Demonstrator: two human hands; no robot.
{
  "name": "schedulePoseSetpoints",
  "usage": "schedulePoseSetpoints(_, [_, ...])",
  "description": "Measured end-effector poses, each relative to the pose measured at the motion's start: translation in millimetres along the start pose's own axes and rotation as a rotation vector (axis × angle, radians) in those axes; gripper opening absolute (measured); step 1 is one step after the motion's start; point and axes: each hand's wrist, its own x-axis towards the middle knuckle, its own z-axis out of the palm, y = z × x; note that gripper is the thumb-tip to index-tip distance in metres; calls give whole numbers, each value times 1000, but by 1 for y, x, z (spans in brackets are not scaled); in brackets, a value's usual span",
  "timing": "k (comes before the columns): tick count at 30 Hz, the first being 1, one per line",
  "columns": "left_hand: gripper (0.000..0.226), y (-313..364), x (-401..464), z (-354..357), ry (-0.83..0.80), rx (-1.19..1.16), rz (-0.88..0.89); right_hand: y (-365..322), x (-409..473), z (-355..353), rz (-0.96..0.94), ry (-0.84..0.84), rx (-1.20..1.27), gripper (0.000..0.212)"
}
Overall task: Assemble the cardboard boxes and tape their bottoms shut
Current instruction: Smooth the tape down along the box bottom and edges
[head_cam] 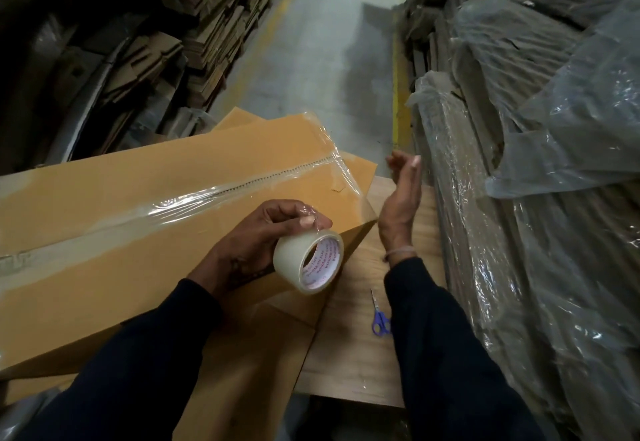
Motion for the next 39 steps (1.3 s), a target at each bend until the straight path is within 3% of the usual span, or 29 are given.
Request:
schedulePoseSetpoints(7, [16,-7,5,-14,-141,50,-19,39,-26,31,390,229,337,87])
schedulePoseSetpoints(11, [37,-4,8,-18,-148,52,-39,76,-49,41,629,212,365,95])
schedulePoseSetpoints(14, [34,-1,7,-15,-128,27,-44,84,-65,29,752,164,303,85])
schedulePoseSetpoints(16, [25,-1,5,-12,-135,11,-51,73,-57,17,668,147,247,78])
schedulePoseSetpoints(19, [14,-1,4,-9,-165,7,-45,38,-23,10,316,89,37,49])
schedulePoseSetpoints(21, [13,1,2,-7,-171,-10,-41,12,0,15,157,-187,-155,45])
schedulePoseSetpoints(24, [9,4,0,-5,-168,-15,-34,-6,24,34,-66,-606,-609,57])
schedulePoseSetpoints(27, [8,3,-1,-6,-182,2,-33,-5,44,75,-234,-824,-829,69])
schedulePoseSetpoints(30, [13,0,1,-12,-181,10,-42,-4,78,123,-302,-870,-964,73])
schedulePoseSetpoints(34, [9,3,3,-14,-186,58,-21,-1,119,175,-322,-872,-1092,56])
schedulePoseSetpoints(39, [12,6,8,-16,-132,185,57,13,137,192,-177,-762,-941,69])
